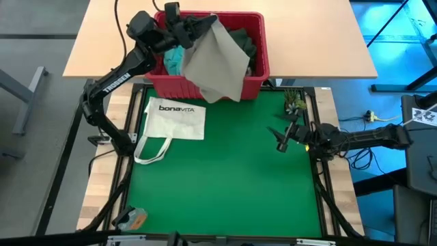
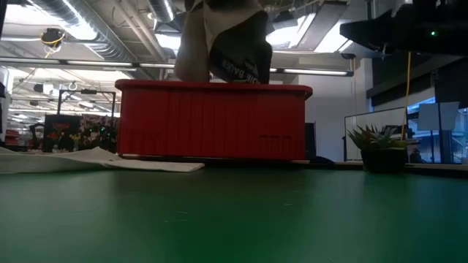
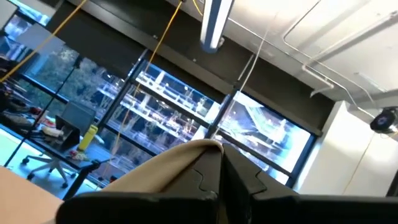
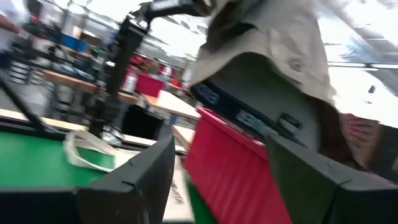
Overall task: Fold Laundry from Bin
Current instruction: Remove the light brown shorts from the red laundry bin
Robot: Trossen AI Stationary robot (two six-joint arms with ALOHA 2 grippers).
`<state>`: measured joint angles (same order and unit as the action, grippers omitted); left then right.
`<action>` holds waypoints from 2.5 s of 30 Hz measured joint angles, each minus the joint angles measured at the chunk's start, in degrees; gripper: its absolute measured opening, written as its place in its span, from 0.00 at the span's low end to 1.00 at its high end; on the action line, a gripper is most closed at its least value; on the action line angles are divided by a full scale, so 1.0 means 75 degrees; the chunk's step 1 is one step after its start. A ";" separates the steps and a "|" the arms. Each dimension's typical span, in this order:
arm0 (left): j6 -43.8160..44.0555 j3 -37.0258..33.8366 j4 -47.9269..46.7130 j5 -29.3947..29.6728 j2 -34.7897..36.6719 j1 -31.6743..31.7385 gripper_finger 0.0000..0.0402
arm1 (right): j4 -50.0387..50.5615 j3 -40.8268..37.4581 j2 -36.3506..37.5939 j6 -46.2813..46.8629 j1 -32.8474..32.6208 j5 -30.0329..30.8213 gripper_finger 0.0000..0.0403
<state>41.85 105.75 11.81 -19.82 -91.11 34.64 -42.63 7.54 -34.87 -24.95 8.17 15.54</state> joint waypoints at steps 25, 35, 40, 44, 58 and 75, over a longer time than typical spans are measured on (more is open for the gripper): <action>-0.0680 0.0000 -0.0012 0.0534 0.0000 -0.1122 0.00 | 0.0115 0.4535 -0.5521 0.0362 0.0264 -0.0536 0.63; -0.0612 0.0003 0.0417 0.0123 0.0000 -0.1150 0.00 | 0.0148 0.5165 -0.6352 0.1721 0.0267 -0.0077 0.63; -0.0586 0.0003 0.0520 -0.0090 0.0000 -0.1148 0.00 | -0.0344 0.5165 -0.6497 0.1893 0.0293 -0.0104 0.63; -0.0589 0.0003 0.0522 -0.0089 0.0000 -0.1214 0.00 | -0.0580 0.5210 -0.6497 0.2028 0.0410 -0.0353 0.63; -0.0662 0.0003 0.0488 -0.0310 0.0000 -0.1488 0.00 | 0.0185 0.5768 -0.6494 0.2763 0.0617 -0.1884 0.48; -0.0674 0.0009 -0.1878 -0.2268 0.0000 -0.1438 0.00 | 0.4471 0.5768 -0.4572 0.2035 0.0617 -0.1424 0.02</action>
<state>36.79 105.82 -2.27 -36.83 -91.11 23.86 -9.10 50.81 -69.15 -9.69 12.80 4.86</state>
